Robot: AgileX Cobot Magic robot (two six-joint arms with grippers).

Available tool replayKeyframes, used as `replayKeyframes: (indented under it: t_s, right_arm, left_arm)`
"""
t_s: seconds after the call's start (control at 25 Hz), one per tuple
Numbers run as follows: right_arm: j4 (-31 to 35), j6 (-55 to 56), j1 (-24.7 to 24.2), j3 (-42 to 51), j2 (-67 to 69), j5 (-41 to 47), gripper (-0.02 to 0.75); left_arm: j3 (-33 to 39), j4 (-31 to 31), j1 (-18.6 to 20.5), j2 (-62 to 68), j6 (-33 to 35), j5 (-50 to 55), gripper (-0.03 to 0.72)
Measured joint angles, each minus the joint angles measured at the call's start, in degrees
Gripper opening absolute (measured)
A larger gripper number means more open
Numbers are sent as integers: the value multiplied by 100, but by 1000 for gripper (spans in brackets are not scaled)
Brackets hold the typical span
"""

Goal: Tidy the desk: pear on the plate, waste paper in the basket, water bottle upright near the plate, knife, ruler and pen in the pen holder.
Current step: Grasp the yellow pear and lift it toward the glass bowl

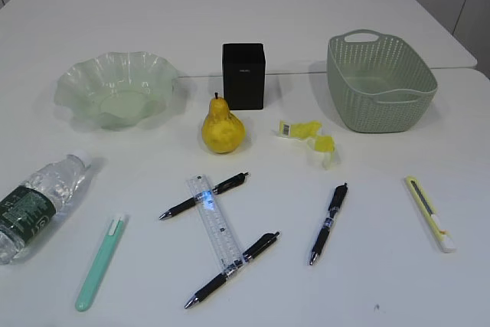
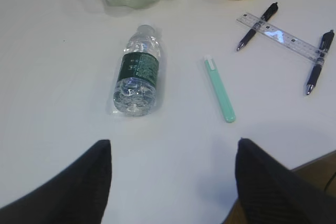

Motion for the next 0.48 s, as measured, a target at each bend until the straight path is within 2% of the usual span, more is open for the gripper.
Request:
replayKeyframes:
  t_s: [0.48]
  right_arm:
    - [0, 0, 0, 0, 0, 0, 555]
  left_arm:
    - [0, 0, 0, 0, 0, 0, 520]
